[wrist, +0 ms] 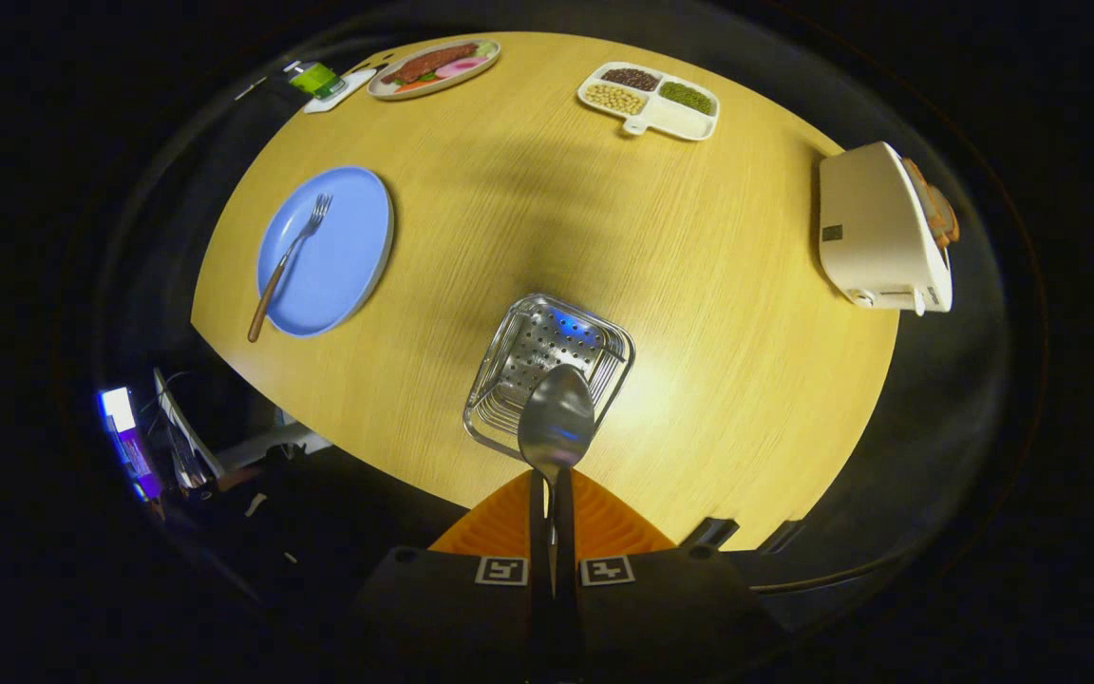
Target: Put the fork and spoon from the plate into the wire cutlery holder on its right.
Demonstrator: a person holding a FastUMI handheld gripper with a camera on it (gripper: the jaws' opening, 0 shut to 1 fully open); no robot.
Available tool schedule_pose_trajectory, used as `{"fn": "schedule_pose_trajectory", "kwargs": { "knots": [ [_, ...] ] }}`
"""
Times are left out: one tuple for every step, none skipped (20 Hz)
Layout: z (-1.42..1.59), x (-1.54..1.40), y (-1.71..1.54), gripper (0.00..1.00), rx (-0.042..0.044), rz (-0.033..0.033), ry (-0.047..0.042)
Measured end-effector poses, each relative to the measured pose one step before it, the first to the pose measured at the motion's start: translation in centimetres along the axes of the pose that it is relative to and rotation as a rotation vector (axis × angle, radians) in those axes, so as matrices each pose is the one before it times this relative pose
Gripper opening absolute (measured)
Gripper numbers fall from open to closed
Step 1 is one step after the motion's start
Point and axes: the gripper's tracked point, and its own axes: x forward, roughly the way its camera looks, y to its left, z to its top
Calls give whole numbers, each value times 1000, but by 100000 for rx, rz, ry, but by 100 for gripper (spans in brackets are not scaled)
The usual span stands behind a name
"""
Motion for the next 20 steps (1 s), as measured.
{"fn": "schedule_pose_trajectory", "kwargs": {
  "knots": [
    [214, 426, -96, 5, -1087, -127, 3666],
    [248, 295, -158, 5, -976, -675, 2981],
    [108, 290, -9, 6, -1015, -416, 2995],
    [317, 500, 30, 6, -862, 14, 2595],
    [346, 343, 80, 6, -172, 52, 2016],
    [224, 270, 17, 6, 394, 104, 1839],
    [263, 116, 244, 6, 627, 955, 1372],
    [435, 305, 138, 6, 161, 729, 446],
    [272, 251, -58, 5, 622, -213, 781],
    [111, 174, -92, 6, 662, -151, 1266],
    [199, 223, 96, 6, 676, 551, 835],
    [266, 131, 1, 5, 700, 356, 336],
    [248, 119, 17, 6, 1038, 329, 30],
    [243, 97, -35, 6, 1003, 410, -427],
    [239, -1, -42, 6, 1163, 465, -721],
    [183, 4, 10, 7, 922, 513, -1202],
    [134, -132, 20, 8, 1011, 570, -982],
    [-31, -28, 30, 9, 462, 560, -894],
    [-33, -129, -7, 11, 314, 428, -820],
    [174, -255, -32, 12, 261, 187, -1748]
  ]
}}
